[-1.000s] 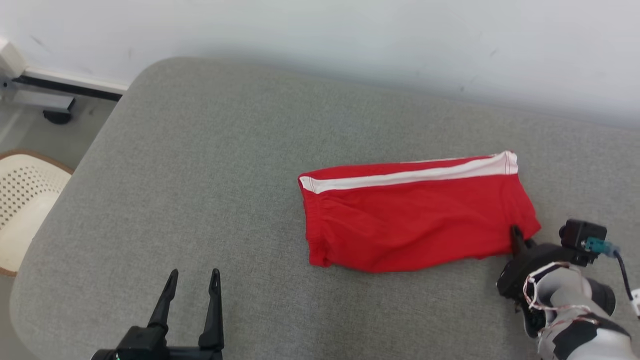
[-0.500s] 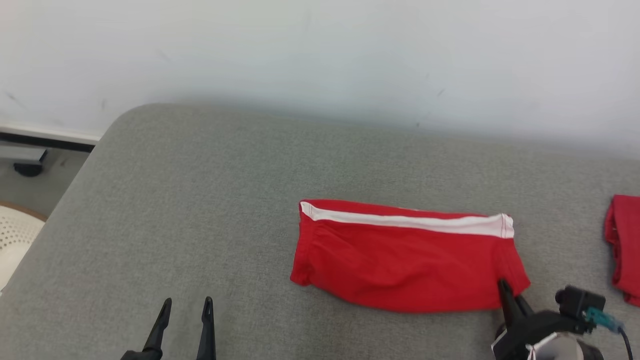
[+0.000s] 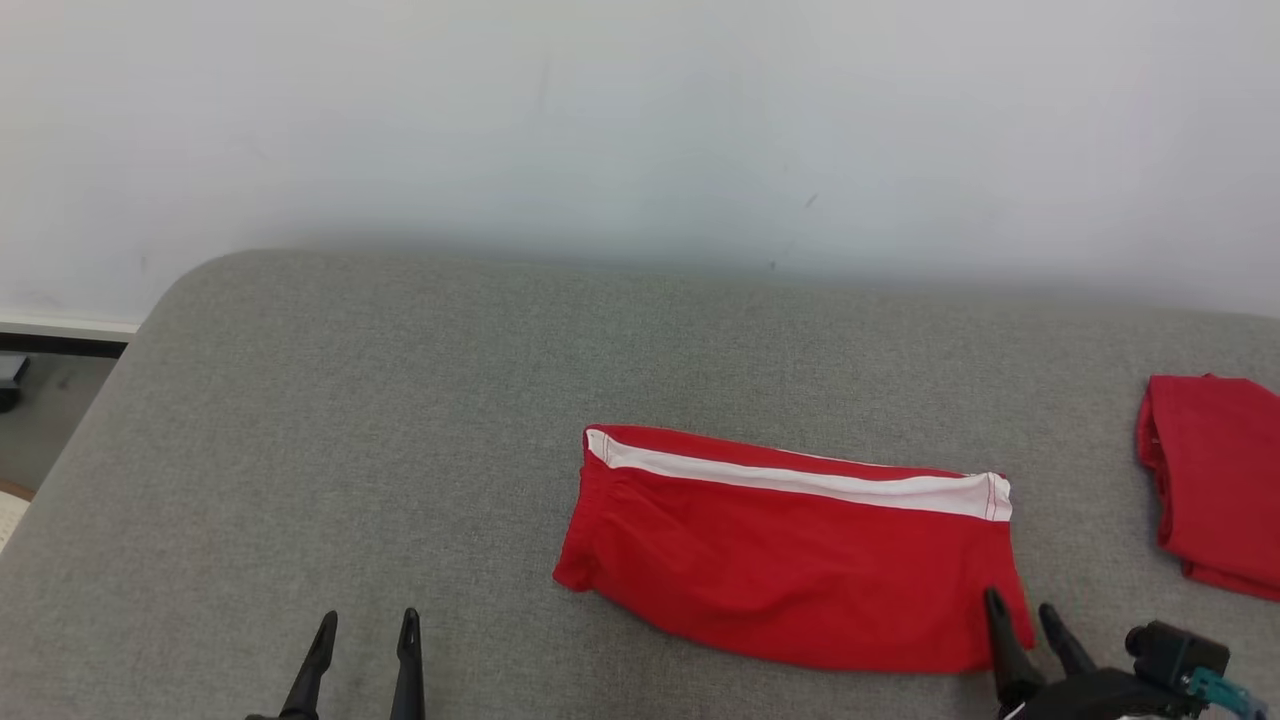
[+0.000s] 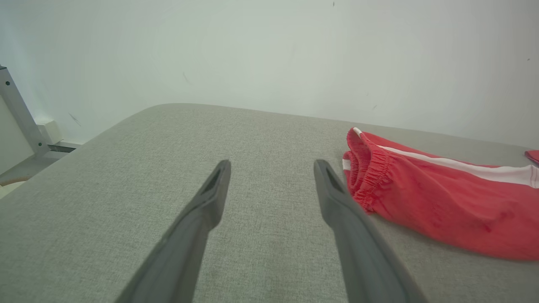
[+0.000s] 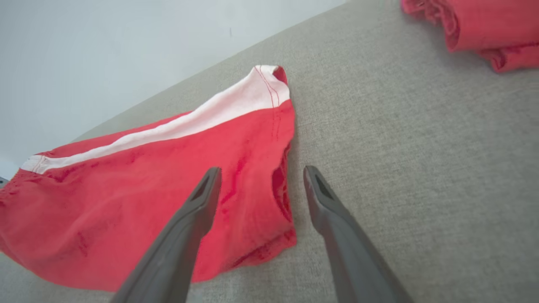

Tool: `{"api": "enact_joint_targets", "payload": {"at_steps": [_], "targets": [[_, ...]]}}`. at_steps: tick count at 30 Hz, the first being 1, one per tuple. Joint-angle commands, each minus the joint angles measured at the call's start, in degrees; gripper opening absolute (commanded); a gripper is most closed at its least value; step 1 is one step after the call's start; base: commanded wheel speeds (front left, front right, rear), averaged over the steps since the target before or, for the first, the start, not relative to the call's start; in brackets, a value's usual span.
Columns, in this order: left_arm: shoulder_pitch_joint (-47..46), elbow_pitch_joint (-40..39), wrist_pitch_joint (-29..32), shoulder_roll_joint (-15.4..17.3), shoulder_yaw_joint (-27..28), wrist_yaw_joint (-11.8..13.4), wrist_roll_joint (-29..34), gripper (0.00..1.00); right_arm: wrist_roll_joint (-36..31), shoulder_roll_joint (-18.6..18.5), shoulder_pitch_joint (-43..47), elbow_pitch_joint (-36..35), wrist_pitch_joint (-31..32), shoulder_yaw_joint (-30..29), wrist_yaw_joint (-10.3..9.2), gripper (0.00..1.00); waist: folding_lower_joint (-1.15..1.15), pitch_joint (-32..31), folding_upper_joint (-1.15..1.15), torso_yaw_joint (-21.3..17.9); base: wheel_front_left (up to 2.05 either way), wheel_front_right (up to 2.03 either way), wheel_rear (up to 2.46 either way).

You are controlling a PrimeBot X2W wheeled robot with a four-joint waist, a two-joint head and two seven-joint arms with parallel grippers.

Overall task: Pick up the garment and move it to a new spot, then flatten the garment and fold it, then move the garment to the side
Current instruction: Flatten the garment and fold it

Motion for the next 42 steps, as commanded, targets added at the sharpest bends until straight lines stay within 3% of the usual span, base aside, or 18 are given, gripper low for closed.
{"api": "enact_joint_targets", "payload": {"at_steps": [1,7,25,30,31,32,33,42], "targets": [[0.43,-0.17,-0.07,0.01,0.38,0.17,0.03,1.0,-1.43,-0.2,0.55,-1.14,-0.04,-0.97,0.04,1.0,0.01,0.07,0.0,-0.19,0.0,0.0,0.0],[0.63,-0.8,-0.07,0.0,0.76,0.4,-0.05,1.0,-5.64,-0.17,-2.43,-1.22,0.13,-3.86,0.04,1.0,0.01,0.44,0.0,-0.76,0.0,0.0,0.0],[-2.68,-0.15,-0.07,-0.01,-1.0,0.6,-0.93,1.0,-10.9,2.63,-16.67,23.13,5.42,-3.74,0.04,1.0,0.01,3.2,0.0,2.99,0.0,0.0,0.0],[-2.21,-0.36,-0.07,-0.01,-0.53,0.71,-1.07,1.0,-9.81,4.38,-16.77,25.0,5.46,-3.26,0.05,1.0,0.01,3.38,0.0,3.17,0.0,0.0,0.0],[-2.03,-0.44,-0.07,-0.01,-0.39,0.75,-1.04,1.0,-9.37,4.84,-16.73,25.08,5.65,-3.13,0.06,0.75,0.01,3.42,0.0,3.1,0.0,0.0,0.0],[-1.86,-0.48,-0.07,-0.01,-0.25,0.8,-1.05,1.0,-9.12,5.18,-16.69,25.14,5.82,-2.85,0.08,0.25,0.01,3.45,0.0,3.02,0.0,0.0,0.0],[-1.71,-0.46,-0.07,-0.01,-0.15,0.86,-1.12,1.0,-8.99,5.3,-16.7,25.14,5.85,-2.52,0.1,0.0,0.01,3.47,0.0,2.93,0.0,0.0,0.0],[-1.59,0.16,-0.07,0.0,0.17,0.86,-1.13,1.0,-7.41,0.45,-18.68,25.6,2.94,-2.49,-0.05,0.0,0.01,2.64,0.0,2.29,0.0,0.0,0.0]]}}
